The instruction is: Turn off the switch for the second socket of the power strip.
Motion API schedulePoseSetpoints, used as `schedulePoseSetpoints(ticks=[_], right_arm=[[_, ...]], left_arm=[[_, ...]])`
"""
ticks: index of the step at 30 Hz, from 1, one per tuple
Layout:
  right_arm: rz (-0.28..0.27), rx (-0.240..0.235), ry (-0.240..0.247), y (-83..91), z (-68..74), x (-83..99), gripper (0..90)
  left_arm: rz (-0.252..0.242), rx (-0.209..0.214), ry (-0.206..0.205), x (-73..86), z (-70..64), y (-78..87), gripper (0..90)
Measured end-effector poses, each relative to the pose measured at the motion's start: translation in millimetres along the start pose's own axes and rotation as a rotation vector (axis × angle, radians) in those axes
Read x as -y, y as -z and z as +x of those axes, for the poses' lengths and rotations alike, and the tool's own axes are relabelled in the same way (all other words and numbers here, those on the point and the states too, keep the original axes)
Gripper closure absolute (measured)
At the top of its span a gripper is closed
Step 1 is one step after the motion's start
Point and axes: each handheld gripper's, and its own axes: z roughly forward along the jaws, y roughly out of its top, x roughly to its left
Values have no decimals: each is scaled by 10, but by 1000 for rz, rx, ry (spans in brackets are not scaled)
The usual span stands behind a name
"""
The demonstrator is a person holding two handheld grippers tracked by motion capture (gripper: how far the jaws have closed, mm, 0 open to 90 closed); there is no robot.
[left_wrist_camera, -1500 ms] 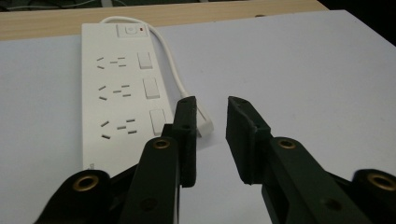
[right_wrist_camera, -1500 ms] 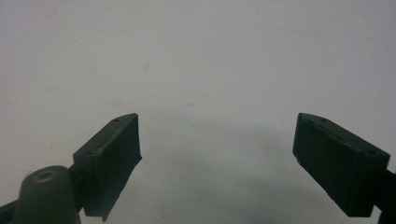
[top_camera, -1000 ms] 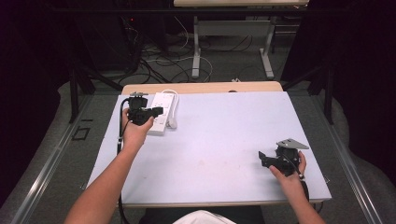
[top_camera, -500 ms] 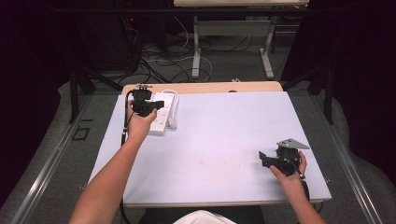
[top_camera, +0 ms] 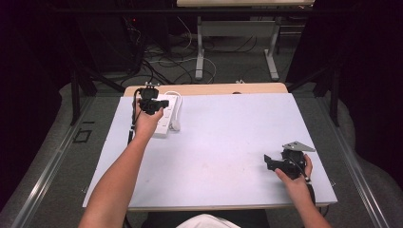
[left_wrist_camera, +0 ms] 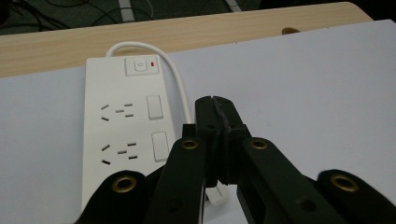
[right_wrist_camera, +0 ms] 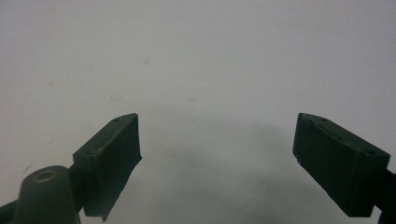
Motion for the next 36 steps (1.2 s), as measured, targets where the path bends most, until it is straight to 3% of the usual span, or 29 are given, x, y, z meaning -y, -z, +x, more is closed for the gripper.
schedulePoseSetpoints(ticks=[12,21,31,36], right_arm=[[11,-7,-6,-20,3,7,145],[6,-5,-4,-11,-9,10,144],[14,-12,-13,-12,-2,16,144],[15,-11,-9,-18,2,18,144]], left_arm=[[-16,-47,44,7,79,-229,900],[-13,-92,27,34,134,-316,900],[7,-95,30,57,181,-397,900],[45,-89,36,76,194,-444,900]])
